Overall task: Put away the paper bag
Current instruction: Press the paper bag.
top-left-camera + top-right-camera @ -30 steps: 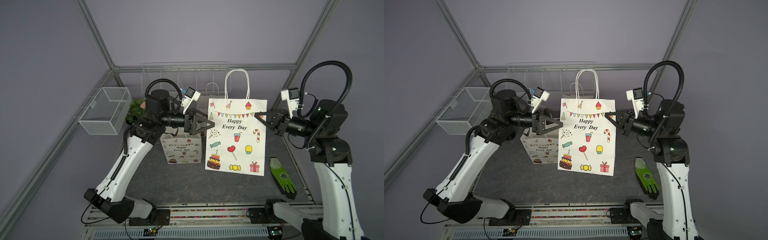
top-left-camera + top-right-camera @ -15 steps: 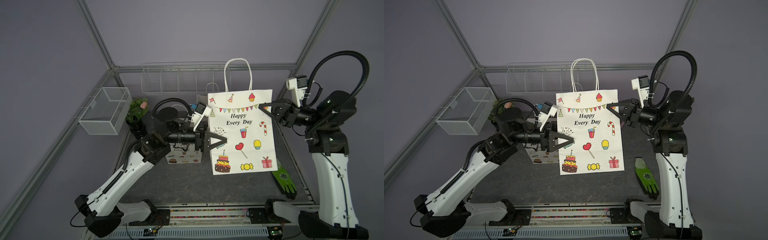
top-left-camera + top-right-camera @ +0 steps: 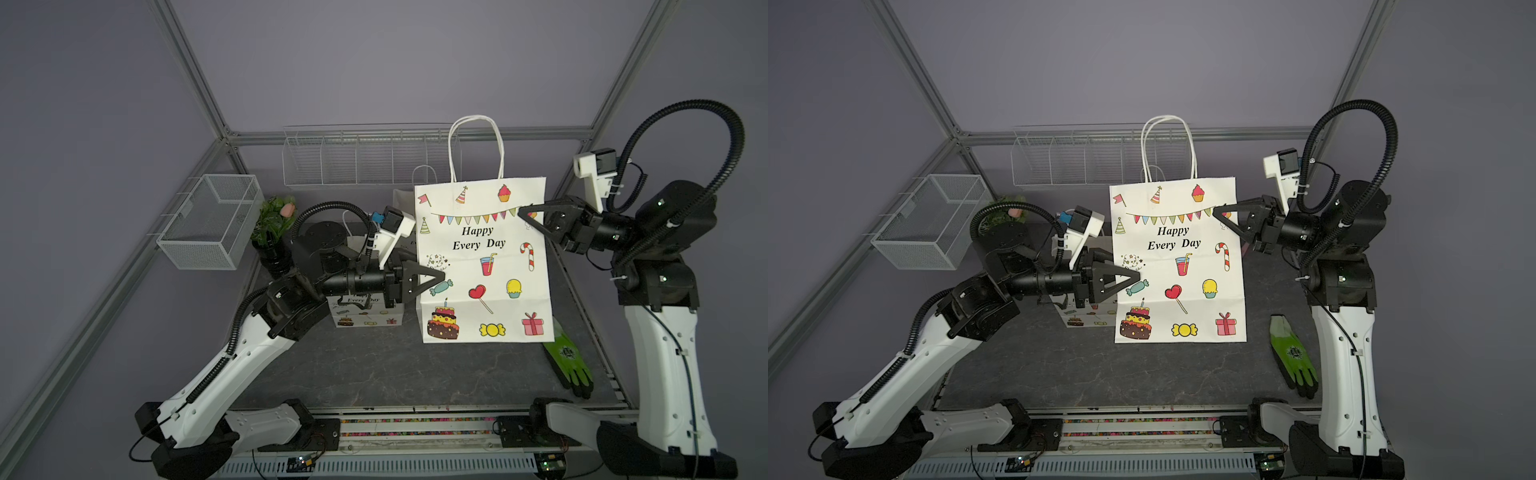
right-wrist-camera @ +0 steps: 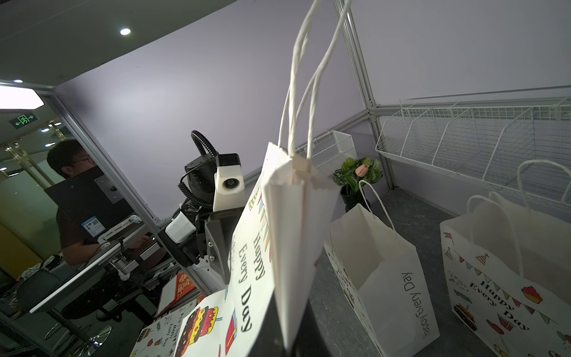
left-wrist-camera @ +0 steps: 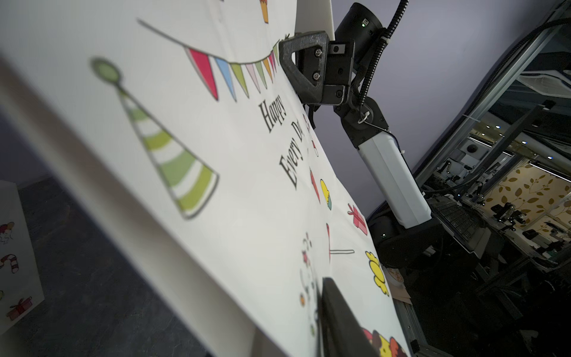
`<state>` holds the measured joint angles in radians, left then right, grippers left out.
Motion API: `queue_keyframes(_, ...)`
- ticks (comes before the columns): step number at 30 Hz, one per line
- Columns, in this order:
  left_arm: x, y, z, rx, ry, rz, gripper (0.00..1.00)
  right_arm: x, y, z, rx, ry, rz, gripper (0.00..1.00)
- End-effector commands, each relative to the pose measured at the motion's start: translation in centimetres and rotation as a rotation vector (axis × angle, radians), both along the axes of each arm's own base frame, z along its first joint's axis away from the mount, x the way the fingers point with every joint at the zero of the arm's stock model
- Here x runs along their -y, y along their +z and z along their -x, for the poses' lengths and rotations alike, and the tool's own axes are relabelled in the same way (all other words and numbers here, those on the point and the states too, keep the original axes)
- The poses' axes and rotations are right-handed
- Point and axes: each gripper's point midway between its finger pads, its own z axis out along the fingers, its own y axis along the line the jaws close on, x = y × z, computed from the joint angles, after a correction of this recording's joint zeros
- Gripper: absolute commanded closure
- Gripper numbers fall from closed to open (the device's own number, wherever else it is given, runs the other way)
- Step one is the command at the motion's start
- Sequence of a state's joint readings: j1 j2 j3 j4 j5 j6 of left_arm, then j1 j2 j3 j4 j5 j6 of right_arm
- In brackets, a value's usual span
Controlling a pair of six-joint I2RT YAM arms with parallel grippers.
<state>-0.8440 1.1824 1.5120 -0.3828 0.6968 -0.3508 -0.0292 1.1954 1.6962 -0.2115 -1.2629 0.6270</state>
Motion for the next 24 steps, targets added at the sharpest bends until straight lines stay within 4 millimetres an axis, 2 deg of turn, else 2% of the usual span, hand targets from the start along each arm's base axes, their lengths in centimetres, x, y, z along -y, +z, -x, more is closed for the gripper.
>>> queue_keyframes(1,0.2,-1.6,-0.7,-0.009,0.032,-0.052,0.75,0.1,0.8,0.4,0.050,-0.023,0.002,0.93)
queue_keyframes(6,0.3,-2.0,-1.0,-0.014,0.039,-0.062,0.78,0.0,0.5,1.6,0.078,-0.024,0.008,0.93)
queue_keyframes(11,0.2,-2.0,-1.1,-0.013,0.050,-0.064,0.58,0.0,0.8,2.4,0.111,-0.051,0.008,0.93)
queue_keyframes(14,0.3,-1.8,-1.1,-0.016,0.048,-0.055,0.57,0.0,0.6,2.6,0.117,-0.064,0.009,0.93)
queue_keyframes(20,0.6,-1.9,-1.5,-0.026,0.056,-0.057,0.78,-0.4,-0.2,3.4,0.130,-0.055,0.017,0.89)
queue_keyframes(24,0.6,-1.5,-1.5,-0.025,0.058,-0.044,0.92,-0.6,-0.5,3.9,0.135,-0.047,0.020,0.82)
